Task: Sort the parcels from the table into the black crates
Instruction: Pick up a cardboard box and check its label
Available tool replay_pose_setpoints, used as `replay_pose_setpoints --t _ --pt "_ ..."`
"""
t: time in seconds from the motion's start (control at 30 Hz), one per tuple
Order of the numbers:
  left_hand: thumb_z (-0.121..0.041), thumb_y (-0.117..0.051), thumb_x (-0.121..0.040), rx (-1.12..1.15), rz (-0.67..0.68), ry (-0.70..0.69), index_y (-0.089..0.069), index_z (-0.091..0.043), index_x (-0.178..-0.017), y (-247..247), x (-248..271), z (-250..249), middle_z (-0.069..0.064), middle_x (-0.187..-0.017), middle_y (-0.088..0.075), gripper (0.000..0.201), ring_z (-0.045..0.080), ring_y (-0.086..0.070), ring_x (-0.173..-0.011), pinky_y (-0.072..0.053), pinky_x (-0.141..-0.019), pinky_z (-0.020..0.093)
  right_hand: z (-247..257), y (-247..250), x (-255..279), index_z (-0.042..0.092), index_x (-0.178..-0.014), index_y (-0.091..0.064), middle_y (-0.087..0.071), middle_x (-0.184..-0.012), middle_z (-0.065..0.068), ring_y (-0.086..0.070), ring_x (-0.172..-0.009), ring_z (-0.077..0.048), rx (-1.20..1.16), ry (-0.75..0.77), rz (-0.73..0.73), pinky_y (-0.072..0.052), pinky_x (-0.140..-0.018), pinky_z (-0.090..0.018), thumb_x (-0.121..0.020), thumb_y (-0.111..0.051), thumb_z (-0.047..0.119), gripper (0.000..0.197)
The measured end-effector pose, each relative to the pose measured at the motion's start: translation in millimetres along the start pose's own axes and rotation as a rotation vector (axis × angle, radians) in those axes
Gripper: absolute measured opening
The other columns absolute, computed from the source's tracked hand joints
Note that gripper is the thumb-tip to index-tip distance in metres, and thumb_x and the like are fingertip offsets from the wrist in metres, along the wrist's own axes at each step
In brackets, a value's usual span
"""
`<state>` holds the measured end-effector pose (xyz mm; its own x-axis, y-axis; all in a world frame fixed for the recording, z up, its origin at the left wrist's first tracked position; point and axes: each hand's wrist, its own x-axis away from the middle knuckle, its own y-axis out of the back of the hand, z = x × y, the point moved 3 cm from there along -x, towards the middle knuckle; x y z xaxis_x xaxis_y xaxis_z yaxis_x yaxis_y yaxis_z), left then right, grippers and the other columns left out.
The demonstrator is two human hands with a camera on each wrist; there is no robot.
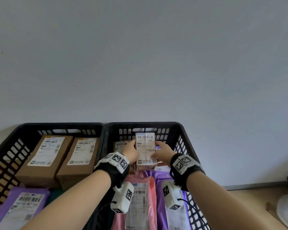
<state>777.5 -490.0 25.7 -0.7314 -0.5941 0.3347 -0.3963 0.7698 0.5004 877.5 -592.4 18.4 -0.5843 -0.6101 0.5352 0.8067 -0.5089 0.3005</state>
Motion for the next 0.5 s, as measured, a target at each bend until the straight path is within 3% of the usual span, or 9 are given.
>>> replay_pose_setpoints --t 0.07,0.17,0.33,0.4,0.5 --pt "0.01 -0.043 -0.087 -0.001 0.001 0.003 -0.05 -0.012 -0.131 -3.1 -7.9 5.9 0.008 -0.13 -0.058 0.049 0.023 -0.053 -0.12 -0.044 -0.087 0.023 -0.9 -1.5 -9.7 0.02 -0.132 -0.046 -0.063 -0.117 -0.01 -0.064 -0.103 -0.027 0.039 -0.012 0.017 -0.057 -0.069 -0.034 -0.085 -0.053 -0.01 0.056" --pt "0.01 -0.044 -0.087 0.014 -0.03 0.023 -0.051 -0.013 -0.129 -6.8 -14.8 12.8 0.008 -0.128 -0.058 0.048 0.024 -0.055 -0.118 -0.047 -0.086 0.026 -3.5 -4.2 -21.0 0.022 -0.122 -0.05 -0.065 -0.111 -0.008 -0.065 -0.096 -0.025 0.077 -0.025 0.045 -0.057 -0.071 -0.035 -0.086 -0.052 -0.009 0.048" --pt "0.006 -0.044 -0.089 -0.049 -0.076 0.048 -0.035 -0.018 -0.144 -15.2 -24.1 28.2 0.007 -0.134 -0.055 0.061 0.024 -0.059 -0.11 -0.053 -0.089 0.035 -8.4 -6.8 -35.9 0.024 -0.115 -0.05 -0.065 -0.099 -0.003 -0.063 -0.076 -0.014 0.075 -0.045 0.087 -0.052 -0.057 -0.027 -0.088 -0.051 -0.008 0.041" --pt "0.002 -0.043 -0.09 -0.118 -0.08 0.075 -0.029 -0.016 -0.147 -18.8 -27.4 32.3 0.008 -0.135 -0.053 0.061 0.025 -0.06 -0.108 -0.053 -0.087 0.035 -12.9 -7.5 -41.4 0.024 -0.116 -0.05 -0.064 -0.098 -0.002 -0.063 -0.075 -0.014 0.076 -0.052 0.092 -0.053 -0.061 -0.028 -0.089 -0.052 -0.006 0.041" --pt "-0.005 -0.042 -0.093 -0.209 -0.102 0.058 -0.036 -0.016 -0.144 -25.0 -31.0 34.8 0.008 -0.134 -0.053 0.053 0.026 -0.057 -0.111 -0.051 -0.091 0.038 -19.7 -9.9 -48.9 0.02 -0.127 -0.05 -0.065 -0.099 -0.003 -0.064 -0.08 -0.017 0.079 -0.024 0.079 -0.057 -0.072 -0.033 -0.09 -0.054 -0.003 0.045"
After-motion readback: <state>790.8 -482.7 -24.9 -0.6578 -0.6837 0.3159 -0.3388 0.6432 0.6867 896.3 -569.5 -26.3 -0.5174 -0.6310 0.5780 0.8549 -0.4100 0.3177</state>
